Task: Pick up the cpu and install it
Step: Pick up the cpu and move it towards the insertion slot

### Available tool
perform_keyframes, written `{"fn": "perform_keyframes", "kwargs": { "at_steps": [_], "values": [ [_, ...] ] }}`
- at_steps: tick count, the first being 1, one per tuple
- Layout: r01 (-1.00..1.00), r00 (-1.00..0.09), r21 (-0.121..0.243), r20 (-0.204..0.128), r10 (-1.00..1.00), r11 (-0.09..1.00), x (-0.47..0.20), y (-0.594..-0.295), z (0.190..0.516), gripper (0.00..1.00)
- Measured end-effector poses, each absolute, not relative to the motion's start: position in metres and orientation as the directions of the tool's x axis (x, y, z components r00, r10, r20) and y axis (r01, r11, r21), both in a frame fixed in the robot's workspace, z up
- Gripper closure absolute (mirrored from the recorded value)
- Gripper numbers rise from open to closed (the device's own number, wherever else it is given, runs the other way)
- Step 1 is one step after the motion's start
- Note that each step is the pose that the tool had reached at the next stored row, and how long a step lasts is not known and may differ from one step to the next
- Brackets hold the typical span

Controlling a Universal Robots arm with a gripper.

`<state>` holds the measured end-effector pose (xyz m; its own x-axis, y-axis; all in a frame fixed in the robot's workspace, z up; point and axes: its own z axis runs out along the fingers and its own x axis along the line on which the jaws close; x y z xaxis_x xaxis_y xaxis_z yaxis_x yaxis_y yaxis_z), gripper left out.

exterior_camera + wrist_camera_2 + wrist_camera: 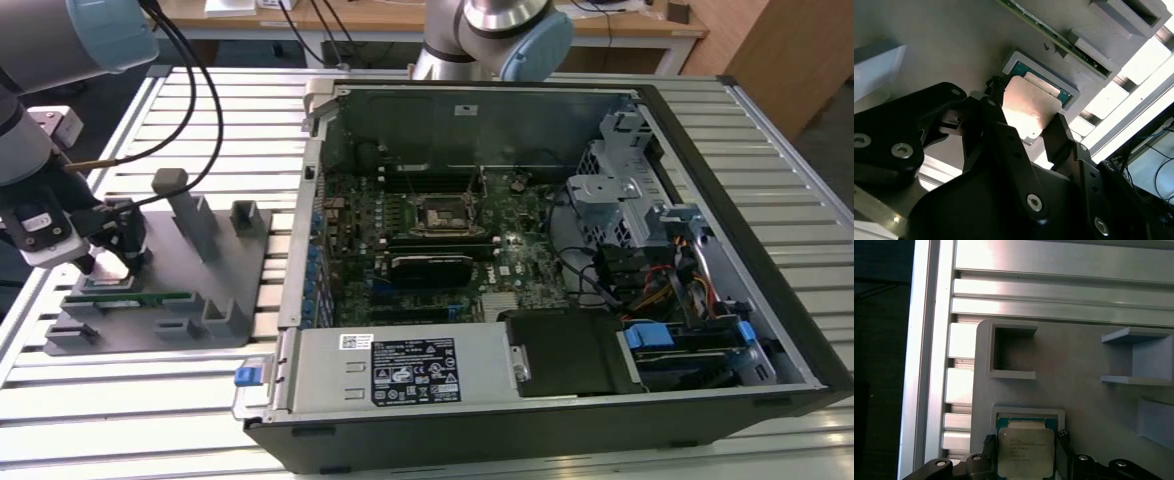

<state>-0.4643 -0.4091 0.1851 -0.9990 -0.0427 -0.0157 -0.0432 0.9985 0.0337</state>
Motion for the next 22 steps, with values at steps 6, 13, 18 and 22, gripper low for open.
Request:
{"fn": "perform_keyframes", "kwargs": {
  "at_steps": [6, 13, 18, 22],
  "values": [
    [-0.043, -0.999, 0.033, -0.015, -0.043, 0.999, -0.4644, -0.4091, 0.1852, 0.43],
    [-0.043, -0.999, 0.033, -0.016, -0.043, 0.999, -0.4659, -0.4091, 0.185, 0.36],
    [-0.043, -0.999, 0.033, -0.016, -0.043, 0.999, -0.4662, -0.4091, 0.185, 0.37],
    [-0.043, -0.999, 0.033, -0.016, -0.043, 0.999, -0.4662, -0.4091, 0.1853, 0.46]
  ]
}}
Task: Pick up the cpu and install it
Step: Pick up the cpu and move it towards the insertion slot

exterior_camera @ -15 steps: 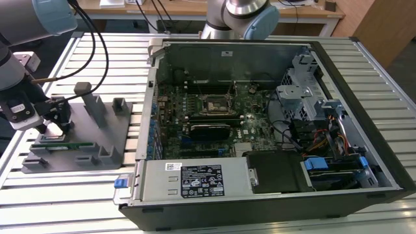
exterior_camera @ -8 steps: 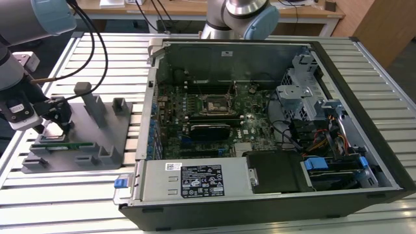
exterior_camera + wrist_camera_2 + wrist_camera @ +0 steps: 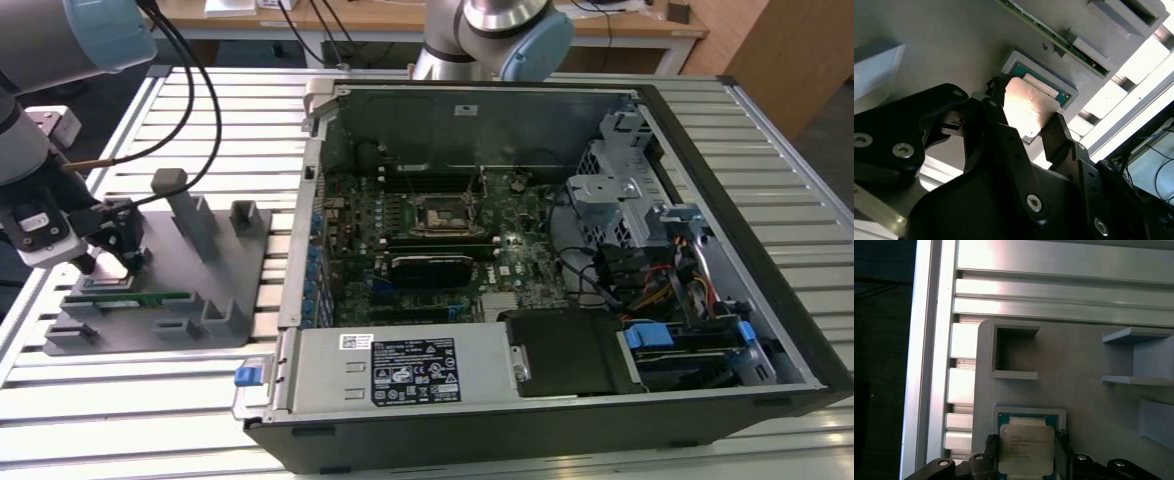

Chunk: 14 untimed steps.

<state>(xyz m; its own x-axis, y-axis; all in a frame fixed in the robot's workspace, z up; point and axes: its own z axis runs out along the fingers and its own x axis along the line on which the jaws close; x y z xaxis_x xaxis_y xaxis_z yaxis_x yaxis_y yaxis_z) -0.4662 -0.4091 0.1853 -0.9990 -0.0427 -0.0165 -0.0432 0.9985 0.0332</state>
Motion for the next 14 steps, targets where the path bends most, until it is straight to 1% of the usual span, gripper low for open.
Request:
{"fn": "perform_keyframes", "kwargs": {
  "at_steps": [14],
  "values": [
    [-0.043, -0.999, 0.033, -0.017, -0.043, 0.999, -0.466, -0.409, 0.204, 0.46]
  ]
}}
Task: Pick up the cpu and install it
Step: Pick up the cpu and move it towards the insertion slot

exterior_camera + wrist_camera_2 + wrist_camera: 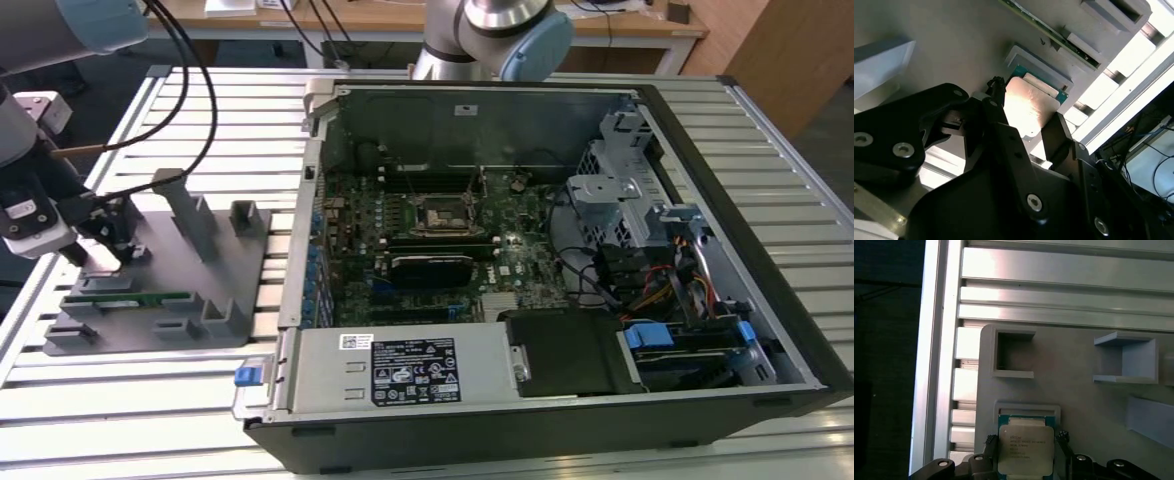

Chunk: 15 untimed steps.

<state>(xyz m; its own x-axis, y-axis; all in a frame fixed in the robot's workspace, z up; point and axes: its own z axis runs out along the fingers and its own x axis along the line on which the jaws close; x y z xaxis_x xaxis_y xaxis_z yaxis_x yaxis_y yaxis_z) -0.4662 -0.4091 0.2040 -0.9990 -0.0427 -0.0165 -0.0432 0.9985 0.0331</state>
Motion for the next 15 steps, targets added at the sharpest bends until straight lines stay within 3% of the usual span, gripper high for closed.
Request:
{"fn": "perform_keyframes", "kwargs": {
  "at_steps": [15],
  "values": [
    [-0.043, -0.999, 0.034, -0.017, -0.043, 0.998, -0.466, -0.409, 0.217, 0.46]
  ]
}}
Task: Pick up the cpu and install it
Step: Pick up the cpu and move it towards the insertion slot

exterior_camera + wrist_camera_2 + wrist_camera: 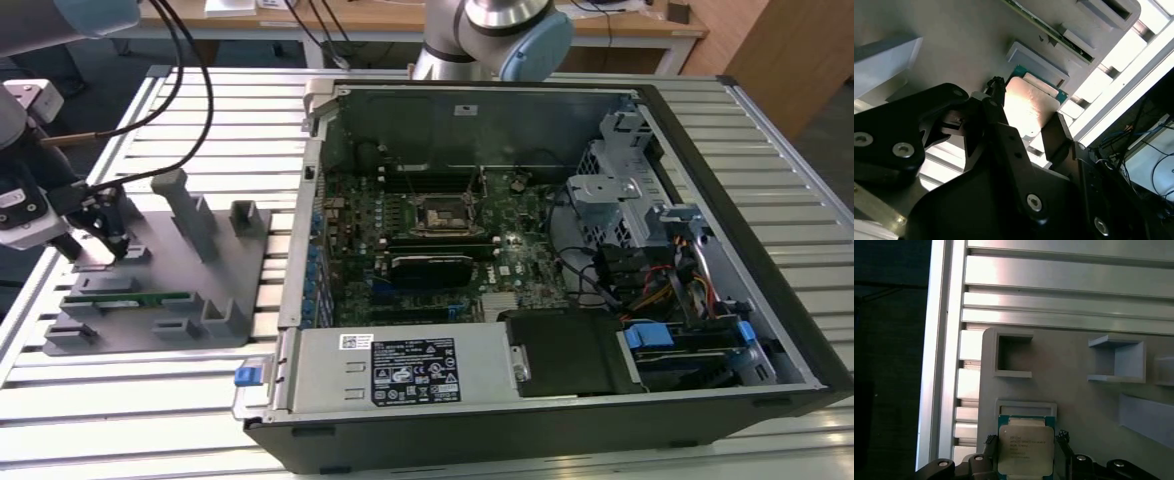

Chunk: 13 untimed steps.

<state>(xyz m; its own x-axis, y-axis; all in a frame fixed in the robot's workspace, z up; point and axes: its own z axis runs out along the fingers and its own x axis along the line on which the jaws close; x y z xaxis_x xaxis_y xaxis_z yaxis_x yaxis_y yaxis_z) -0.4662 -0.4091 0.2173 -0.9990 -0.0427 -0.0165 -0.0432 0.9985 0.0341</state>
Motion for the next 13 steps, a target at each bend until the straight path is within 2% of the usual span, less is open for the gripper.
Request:
{"fn": "perform_keyframes", "kwargs": {
  "at_steps": [13],
  "values": [
    [-0.043, -0.999, 0.034, -0.017, -0.043, 0.998, -0.466, -0.409, 0.24, 0.46]
  ]
}}
